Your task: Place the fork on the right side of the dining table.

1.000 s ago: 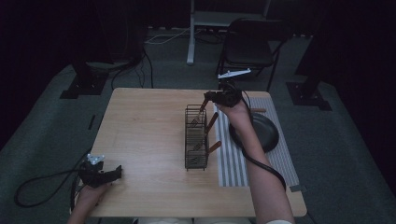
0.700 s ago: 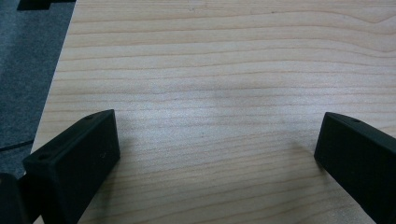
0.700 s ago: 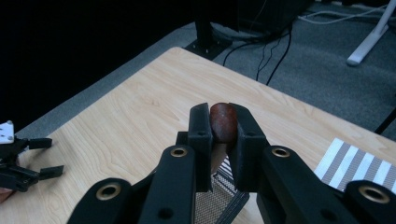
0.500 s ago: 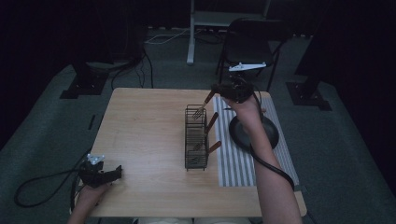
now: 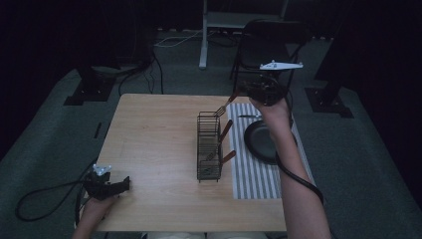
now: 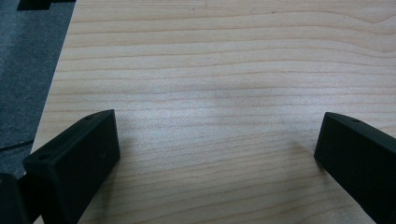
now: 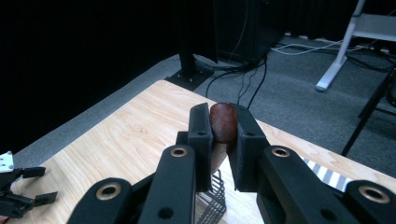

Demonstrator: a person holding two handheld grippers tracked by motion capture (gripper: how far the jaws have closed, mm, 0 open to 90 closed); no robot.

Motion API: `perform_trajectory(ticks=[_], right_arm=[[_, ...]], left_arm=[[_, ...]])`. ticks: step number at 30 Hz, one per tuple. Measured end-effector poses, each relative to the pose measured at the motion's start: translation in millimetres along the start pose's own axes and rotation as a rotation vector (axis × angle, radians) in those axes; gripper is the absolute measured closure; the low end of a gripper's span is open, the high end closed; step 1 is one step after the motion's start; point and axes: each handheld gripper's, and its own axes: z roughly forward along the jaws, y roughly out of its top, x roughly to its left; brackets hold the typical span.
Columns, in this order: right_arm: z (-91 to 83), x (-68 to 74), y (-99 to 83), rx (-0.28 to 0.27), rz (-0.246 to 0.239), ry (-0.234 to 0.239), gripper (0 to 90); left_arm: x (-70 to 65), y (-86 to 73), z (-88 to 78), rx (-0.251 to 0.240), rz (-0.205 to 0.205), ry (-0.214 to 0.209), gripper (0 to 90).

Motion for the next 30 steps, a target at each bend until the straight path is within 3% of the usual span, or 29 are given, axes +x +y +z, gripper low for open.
perform_trajectory(ticks=[13,24,30], right_arm=[[-20.7,-16.7,-4.7,-0.019,0.021,-0.068,80.7],[-32.9,-36.2,-30.6,-0.011,0.058,-0.109,80.7],[-39.3,-39.8,-46.4,-0.006,0.069,-0.125,80.7]], left_arm=[[0.0,0.0,0.0,0.000,0.000,0.000,0.2],[0.0,0.0,0.1,-0.001,0.000,0.000,0.2],[0.0,0.0,0.1,-0.001,0.000,0.001,0.2]])
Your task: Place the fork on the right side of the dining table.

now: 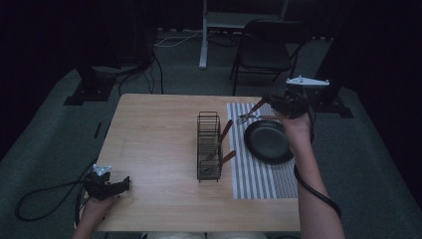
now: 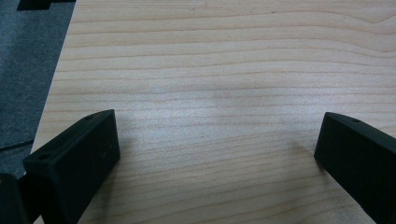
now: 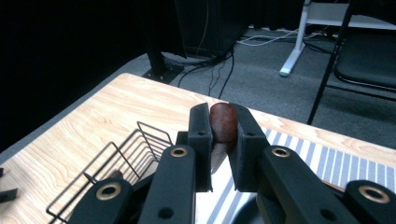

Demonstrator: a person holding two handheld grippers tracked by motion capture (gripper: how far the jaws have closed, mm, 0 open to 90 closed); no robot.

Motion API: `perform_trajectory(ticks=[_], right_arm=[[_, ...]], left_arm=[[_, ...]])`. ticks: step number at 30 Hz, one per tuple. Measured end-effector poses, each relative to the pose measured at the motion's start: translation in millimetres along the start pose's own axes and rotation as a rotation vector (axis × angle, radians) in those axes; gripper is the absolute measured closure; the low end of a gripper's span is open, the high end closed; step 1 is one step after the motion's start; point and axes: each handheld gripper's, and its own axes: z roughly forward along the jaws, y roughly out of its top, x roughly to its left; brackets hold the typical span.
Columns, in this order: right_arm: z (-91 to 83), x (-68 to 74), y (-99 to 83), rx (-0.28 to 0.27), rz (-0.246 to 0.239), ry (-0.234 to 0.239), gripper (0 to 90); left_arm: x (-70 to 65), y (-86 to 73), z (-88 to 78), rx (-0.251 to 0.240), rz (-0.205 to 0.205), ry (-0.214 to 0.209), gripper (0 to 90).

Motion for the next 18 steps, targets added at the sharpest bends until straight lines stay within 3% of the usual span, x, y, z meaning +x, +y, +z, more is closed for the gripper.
perform_trajectory(ticks=[18], right_arm=[[-11.6,1.2,-43.3,0.029,-0.002,-0.024,80.7]], left_arm=[[0.0,0.0,0.0,0.000,0.000,-0.001,0.2]])
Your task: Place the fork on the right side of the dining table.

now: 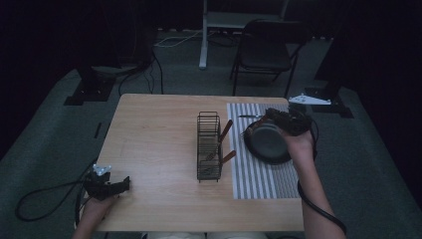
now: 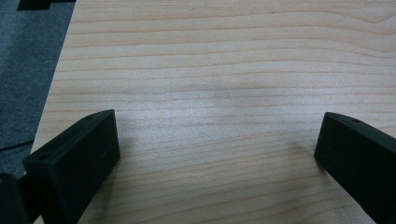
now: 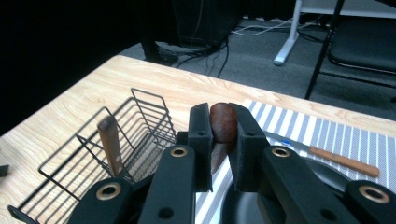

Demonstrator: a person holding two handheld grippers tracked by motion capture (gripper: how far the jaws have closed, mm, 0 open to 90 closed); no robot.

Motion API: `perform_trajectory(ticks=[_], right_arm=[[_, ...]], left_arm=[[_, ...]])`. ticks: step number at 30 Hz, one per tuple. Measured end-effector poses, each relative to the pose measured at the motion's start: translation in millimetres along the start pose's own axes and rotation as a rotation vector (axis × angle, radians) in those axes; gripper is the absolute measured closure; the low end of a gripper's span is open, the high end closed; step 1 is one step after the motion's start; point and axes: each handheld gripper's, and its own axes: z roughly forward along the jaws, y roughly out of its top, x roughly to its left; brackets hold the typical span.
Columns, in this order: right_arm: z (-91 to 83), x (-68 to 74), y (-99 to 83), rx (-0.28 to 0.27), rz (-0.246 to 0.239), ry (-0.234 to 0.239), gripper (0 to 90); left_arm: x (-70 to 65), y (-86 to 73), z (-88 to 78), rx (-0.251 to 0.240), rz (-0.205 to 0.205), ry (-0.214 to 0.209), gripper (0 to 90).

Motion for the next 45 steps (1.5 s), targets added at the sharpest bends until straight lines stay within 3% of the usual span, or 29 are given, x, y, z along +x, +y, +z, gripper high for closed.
perform_trajectory(ticks=[15,30,35,37,45], right_arm=[[-16.3,3.3,-50.9,-0.013,0.065,0.044,80.7],[-31.7,10.4,-91.1,0.002,0.090,0.009,80.6],[-39.5,11.1,-105.3,0.003,0.134,0.003,80.7],[-42.1,11.0,-111.9,0.006,0.157,0.014,80.7],[-51.6,19.0,-124.7,0.009,0.175,0.028,80.7]], left_arm=[[0.0,0.0,0.0,0.001,0.000,0.000,0.2],[-0.3,-0.1,-0.1,0.000,-0.003,0.002,0.2],[-0.3,-0.1,-0.1,0.000,-0.003,0.002,0.2],[-0.3,-0.1,-0.1,0.001,-0.003,0.002,0.2],[-0.3,0.0,-0.1,0.001,-0.003,0.002,0.2]])
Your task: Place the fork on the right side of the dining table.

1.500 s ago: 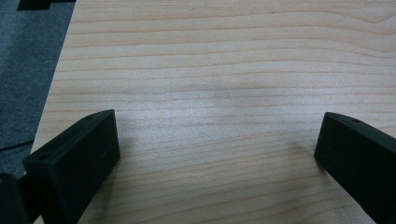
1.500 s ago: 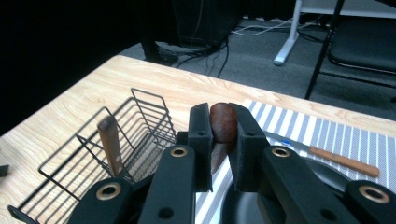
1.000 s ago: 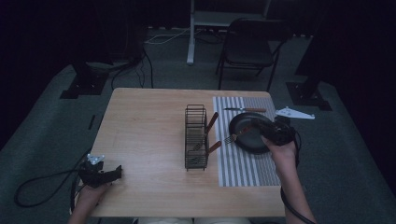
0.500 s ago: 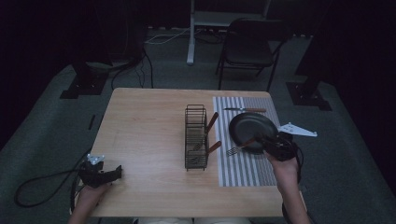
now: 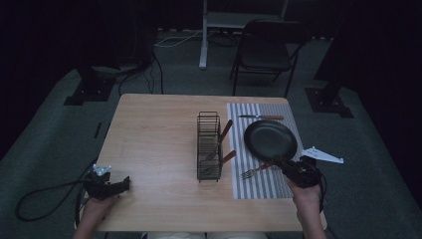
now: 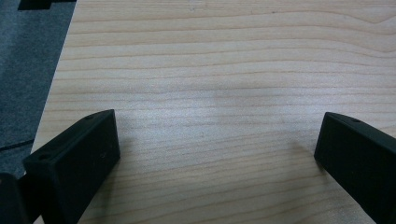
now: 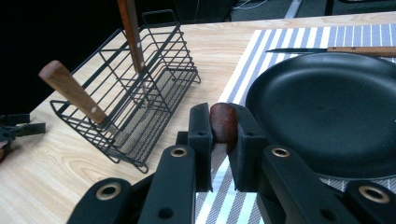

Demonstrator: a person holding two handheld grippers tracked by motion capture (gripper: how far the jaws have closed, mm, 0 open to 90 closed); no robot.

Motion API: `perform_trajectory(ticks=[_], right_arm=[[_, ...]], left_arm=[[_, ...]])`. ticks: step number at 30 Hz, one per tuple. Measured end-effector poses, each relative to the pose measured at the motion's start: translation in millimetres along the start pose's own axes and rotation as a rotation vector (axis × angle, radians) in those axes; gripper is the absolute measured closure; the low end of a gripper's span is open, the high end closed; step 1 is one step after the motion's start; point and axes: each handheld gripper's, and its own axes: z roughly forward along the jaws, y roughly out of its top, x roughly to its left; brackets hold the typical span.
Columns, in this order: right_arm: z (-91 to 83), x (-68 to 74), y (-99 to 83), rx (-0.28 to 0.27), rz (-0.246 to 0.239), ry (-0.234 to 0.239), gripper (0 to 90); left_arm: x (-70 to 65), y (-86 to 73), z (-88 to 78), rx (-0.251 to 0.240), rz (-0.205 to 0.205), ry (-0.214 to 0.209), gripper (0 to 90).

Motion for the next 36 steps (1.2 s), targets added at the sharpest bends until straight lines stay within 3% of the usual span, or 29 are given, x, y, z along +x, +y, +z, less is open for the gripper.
perform_trajectory(ticks=[8,16,27,32,36], right_arm=[[-0.3,-3.1,-7.0,0.013,0.007,-0.025,80.6],[-0.6,-14.6,-10.5,0.014,0.052,-0.021,80.1],[-1.9,-32.0,-18.5,0.042,0.041,-0.111,71.8],[-1.7,-39.0,-21.7,0.047,0.061,-0.118,70.1],[-0.3,-43.3,-24.9,0.062,0.048,-0.144,66.7]], left_arm=[[0.0,0.0,0.0,0.000,0.000,0.000,0.2],[0.0,0.0,0.0,0.000,0.000,0.000,0.2],[-0.1,0.0,0.1,-0.002,-0.002,0.000,0.2],[-0.1,0.0,0.1,-0.002,-0.002,0.000,0.2],[-0.4,-0.2,-0.1,-0.001,-0.003,0.003,0.2]])
